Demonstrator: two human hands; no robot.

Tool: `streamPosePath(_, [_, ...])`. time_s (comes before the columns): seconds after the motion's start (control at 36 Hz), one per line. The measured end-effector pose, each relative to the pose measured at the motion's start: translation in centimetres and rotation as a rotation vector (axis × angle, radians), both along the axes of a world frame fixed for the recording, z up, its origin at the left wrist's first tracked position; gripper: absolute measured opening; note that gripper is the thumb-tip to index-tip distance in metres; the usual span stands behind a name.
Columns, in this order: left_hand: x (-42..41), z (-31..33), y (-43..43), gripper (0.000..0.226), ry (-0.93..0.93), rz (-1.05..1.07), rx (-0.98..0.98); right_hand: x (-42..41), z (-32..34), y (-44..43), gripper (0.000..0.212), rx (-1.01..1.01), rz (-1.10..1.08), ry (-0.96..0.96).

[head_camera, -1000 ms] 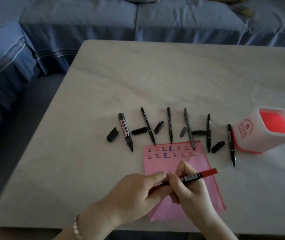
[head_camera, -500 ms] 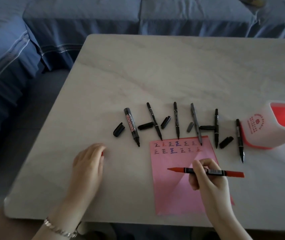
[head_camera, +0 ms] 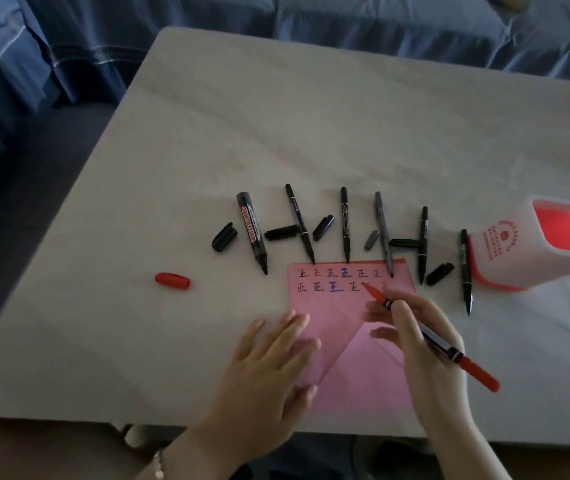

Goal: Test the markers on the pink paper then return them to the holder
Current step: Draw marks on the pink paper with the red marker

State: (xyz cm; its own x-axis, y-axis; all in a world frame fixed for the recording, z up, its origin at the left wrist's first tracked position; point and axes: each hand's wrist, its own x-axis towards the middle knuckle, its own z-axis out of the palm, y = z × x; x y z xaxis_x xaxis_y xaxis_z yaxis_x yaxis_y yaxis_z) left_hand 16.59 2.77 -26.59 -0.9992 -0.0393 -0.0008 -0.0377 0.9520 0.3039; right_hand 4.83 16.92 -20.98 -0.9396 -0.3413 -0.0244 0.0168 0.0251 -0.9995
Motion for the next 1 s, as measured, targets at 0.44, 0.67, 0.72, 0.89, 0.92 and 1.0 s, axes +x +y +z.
streamPosePath(0.44, [0.2,-0.3,0.0,0.043,0.050,0.027,0.123,-0.4,-4.3,-6.9,0.039,0.214,-0.216,0.180])
streamPosePath(0.67, [0.2,-0.1,0.2,0.045,0.037,0.053,0.148,-0.2,-4.8,-6.7,0.038,0.244,-0.279,0.210])
streamPosePath(0.72, [0.2,-0.2,0.2,0.045,0.040,0.057,0.154,-0.3,-4.8,-6.8,0.036,0.245,-0.276,0.206])
streamPosePath(0.89, [0.1,-0.2,0.2,0.044,0.058,0.062,0.165,-0.3,-4.6,-6.9,0.030,0.283,-0.228,0.238])
streamPosePath(0.92, [0.1,-0.1,0.2,0.044,0.056,0.061,0.163,-0.3,-4.6,-6.9,0.030,0.291,-0.221,0.251])
streamPosePath(1.0, [0.2,0.0,0.2,0.044,0.052,0.060,0.166,-0.4,-4.7,-6.9,0.030,0.320,-0.200,0.271])
